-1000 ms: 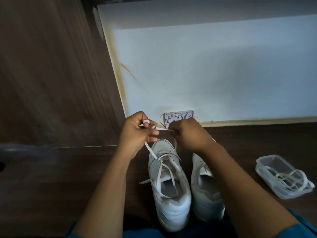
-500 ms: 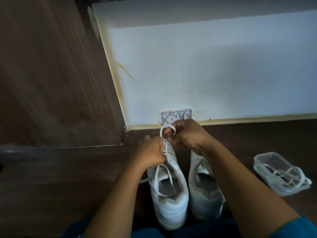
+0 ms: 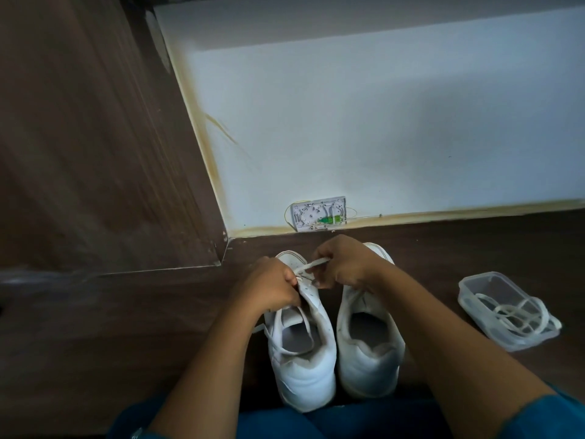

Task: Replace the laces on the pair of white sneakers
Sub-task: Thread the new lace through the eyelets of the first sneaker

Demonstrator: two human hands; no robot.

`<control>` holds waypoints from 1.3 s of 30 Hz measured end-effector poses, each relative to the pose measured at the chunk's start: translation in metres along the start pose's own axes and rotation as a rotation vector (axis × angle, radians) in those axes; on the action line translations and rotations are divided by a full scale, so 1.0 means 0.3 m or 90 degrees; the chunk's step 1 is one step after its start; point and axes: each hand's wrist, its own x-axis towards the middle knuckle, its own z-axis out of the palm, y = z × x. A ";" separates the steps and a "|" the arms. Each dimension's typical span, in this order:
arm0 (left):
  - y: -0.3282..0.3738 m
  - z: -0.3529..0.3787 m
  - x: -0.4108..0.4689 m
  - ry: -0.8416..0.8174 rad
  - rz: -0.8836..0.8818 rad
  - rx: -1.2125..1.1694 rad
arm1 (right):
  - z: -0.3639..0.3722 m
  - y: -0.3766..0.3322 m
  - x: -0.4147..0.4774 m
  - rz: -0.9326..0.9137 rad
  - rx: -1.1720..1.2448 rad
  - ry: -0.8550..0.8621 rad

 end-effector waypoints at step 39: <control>0.033 -0.016 0.003 0.163 -0.025 -0.240 | 0.018 -0.025 -0.035 -0.042 0.044 -0.102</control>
